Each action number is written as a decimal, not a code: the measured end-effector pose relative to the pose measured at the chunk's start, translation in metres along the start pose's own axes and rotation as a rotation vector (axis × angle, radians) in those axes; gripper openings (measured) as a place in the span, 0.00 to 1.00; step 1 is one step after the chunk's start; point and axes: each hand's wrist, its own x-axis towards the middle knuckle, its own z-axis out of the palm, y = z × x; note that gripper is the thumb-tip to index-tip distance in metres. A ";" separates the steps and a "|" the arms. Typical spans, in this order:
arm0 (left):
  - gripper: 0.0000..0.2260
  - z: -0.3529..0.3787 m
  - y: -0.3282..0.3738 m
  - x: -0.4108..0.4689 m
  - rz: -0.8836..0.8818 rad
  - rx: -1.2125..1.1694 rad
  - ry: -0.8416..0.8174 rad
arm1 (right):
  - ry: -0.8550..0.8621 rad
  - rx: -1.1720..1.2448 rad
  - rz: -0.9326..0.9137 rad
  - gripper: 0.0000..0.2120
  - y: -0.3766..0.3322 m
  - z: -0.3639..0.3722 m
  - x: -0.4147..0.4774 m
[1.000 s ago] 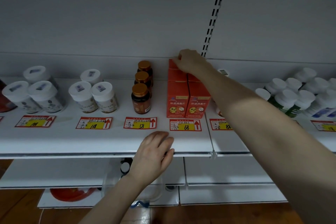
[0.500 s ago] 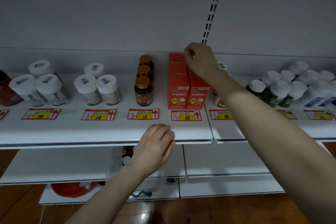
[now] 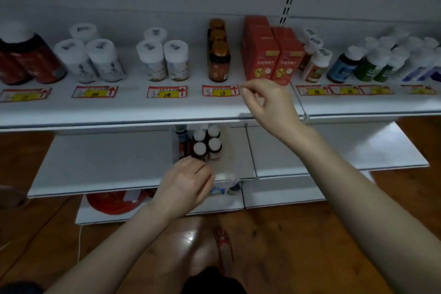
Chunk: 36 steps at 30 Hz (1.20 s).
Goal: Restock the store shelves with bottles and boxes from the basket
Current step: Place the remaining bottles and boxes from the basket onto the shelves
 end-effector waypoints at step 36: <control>0.28 0.275 -0.174 0.023 -0.400 0.205 -0.591 | -0.785 -0.412 0.369 0.20 0.168 0.302 -0.053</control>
